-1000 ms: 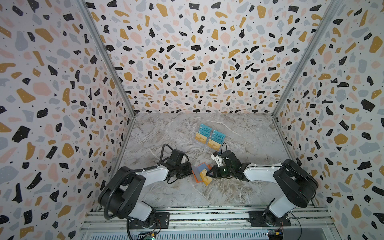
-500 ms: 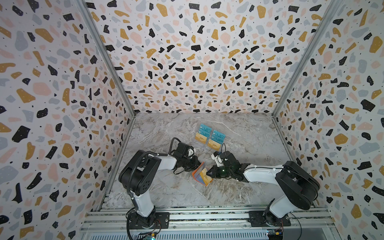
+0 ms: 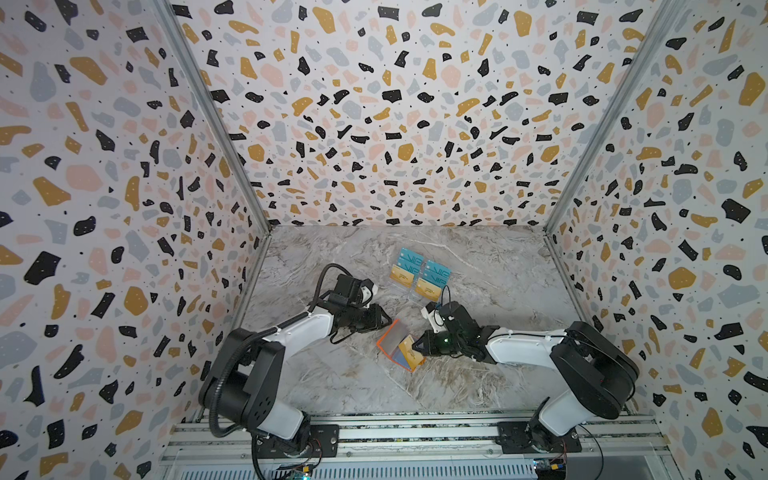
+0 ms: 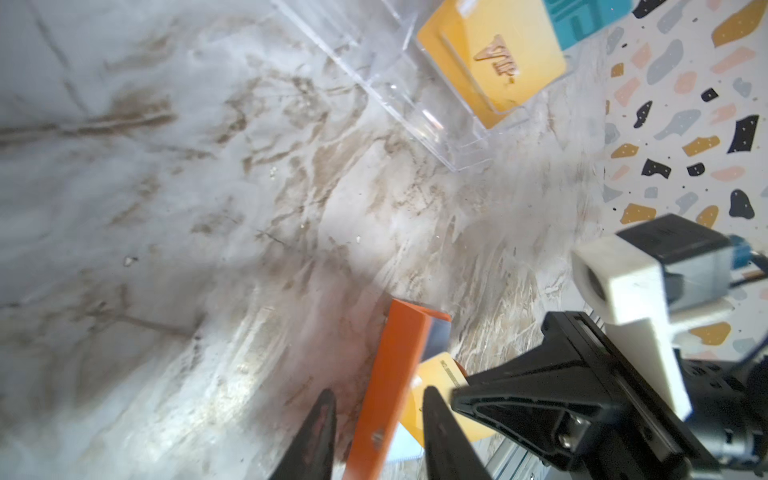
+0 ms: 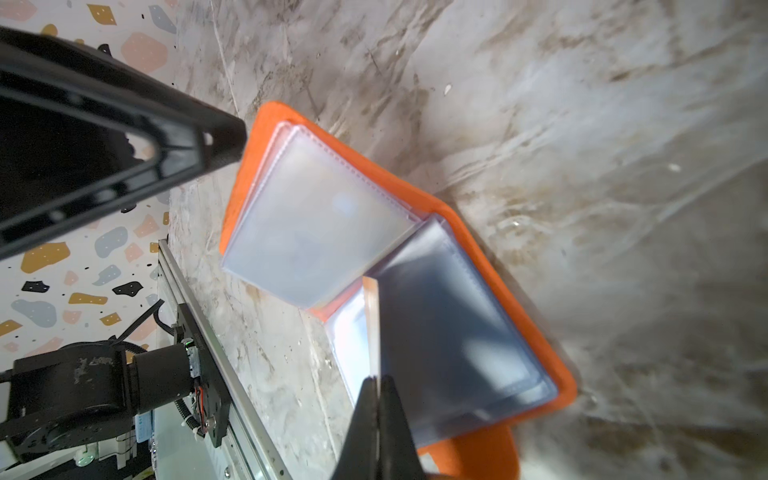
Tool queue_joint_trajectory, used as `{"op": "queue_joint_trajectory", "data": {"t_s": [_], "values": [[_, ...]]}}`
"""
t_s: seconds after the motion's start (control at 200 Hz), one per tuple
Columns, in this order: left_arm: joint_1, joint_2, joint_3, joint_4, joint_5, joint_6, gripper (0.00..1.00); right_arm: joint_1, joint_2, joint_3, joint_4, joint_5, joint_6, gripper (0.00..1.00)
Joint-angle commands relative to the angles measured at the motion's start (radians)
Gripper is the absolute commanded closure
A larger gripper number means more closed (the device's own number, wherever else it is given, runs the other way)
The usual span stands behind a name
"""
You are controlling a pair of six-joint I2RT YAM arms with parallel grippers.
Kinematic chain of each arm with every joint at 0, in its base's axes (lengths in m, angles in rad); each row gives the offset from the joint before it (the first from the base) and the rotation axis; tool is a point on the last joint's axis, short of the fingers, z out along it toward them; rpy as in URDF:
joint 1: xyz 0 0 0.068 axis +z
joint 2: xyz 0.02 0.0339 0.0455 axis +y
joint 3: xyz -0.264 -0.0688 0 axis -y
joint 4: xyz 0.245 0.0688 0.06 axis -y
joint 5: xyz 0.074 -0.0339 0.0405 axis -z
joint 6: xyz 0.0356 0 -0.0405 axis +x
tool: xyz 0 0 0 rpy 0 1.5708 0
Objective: Put the credit cards into the card holder
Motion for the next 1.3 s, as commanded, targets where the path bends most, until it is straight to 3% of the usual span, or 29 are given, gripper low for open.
{"op": "queue_joint_trajectory", "data": {"t_s": [0.0, 0.245, 0.536, 0.886, 1.101, 1.296], "values": [[0.0, -0.035, 0.046, -0.129, -0.032, 0.112, 0.57, -0.008, 0.018, 0.022, -0.037, -0.003, -0.025, 1.0], [-0.001, -0.025, 0.027, -0.211, -0.181, 0.172, 0.56, -0.013, 0.027, 0.033, -0.036, -0.015, -0.037, 1.0], [-0.014, -0.022, -0.059, -0.112, -0.122, 0.119, 0.6, -0.026, 0.041, 0.058, -0.066, -0.035, -0.069, 1.0], [-0.036, -0.028, -0.171, 0.003, -0.11, 0.009, 0.75, -0.078, 0.033, 0.105, -0.161, -0.064, -0.155, 1.0], [-0.085, -0.035, -0.237, 0.095, -0.129, -0.104, 0.82, -0.089, -0.001, 0.107, -0.172, -0.089, -0.151, 1.0], [-0.104, -0.059, -0.258, 0.122, -0.136, -0.15, 0.82, -0.103, -0.009, 0.097, -0.136, -0.149, -0.121, 1.0]]}}
